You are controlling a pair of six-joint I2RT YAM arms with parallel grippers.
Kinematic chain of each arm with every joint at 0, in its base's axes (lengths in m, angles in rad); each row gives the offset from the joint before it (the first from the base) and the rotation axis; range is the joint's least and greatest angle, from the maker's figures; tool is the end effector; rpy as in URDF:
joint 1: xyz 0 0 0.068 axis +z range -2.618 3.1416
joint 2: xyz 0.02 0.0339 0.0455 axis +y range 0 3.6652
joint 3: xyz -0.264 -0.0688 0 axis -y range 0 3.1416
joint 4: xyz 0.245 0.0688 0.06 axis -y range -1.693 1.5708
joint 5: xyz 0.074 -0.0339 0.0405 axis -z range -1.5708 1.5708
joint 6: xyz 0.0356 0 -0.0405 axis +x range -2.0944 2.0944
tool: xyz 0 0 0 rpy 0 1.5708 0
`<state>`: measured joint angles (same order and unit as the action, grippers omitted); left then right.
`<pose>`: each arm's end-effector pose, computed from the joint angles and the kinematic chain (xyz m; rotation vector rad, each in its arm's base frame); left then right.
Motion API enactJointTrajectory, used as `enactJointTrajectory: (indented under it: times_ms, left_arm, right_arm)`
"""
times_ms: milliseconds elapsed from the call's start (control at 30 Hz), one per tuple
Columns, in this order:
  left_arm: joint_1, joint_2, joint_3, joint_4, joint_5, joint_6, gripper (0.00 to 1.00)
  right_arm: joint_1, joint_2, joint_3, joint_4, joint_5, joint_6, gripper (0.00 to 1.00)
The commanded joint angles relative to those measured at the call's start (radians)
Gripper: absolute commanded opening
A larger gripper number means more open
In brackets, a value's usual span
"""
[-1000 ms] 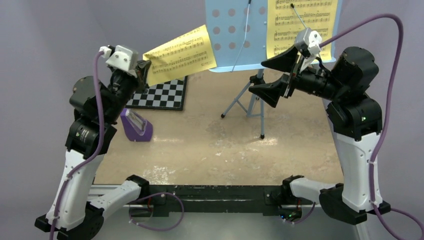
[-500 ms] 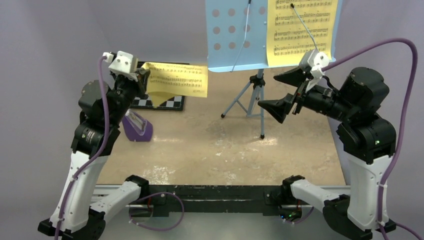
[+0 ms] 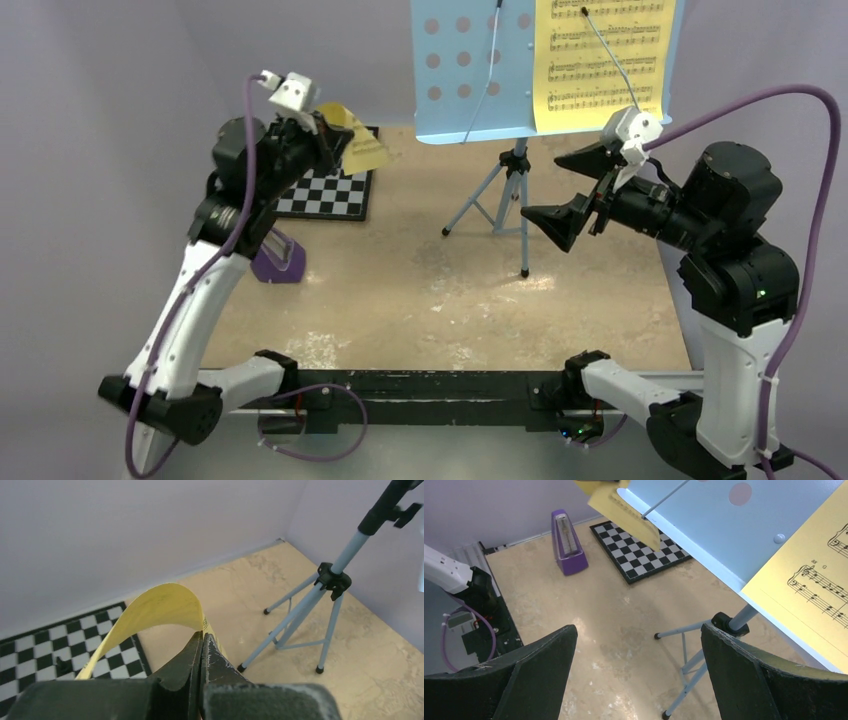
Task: Pack up the instrument practice props
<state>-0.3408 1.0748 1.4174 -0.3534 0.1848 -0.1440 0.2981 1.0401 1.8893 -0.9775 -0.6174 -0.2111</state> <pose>0.1995 -0.0777 0.4833 0.3030 1.5771 -0.5236 0.0947 0.0506 0.5516 -0.8613 1.4768 0.5874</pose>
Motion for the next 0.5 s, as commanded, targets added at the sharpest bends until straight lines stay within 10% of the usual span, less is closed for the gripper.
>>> enactJointTrajectory:
  times_ms: [0, 233, 467]
  left_arm:
    - [0.008, 0.162, 0.039, 0.107, 0.156, -0.133, 0.00]
    - [0.020, 0.208, -0.100, 0.246, 0.542, -0.280, 0.00]
    - [0.019, 0.161, -0.369, 0.094, 0.608, -0.324, 0.00]
  right_arm:
    - [-0.002, -0.025, 0.000, -0.010, 0.034, -0.018, 0.99]
    - [-0.009, -0.044, 0.005, -0.033, 0.075, -0.056, 0.99]
    - [-0.012, -0.034, 0.020, -0.040, 0.078, -0.063, 0.99]
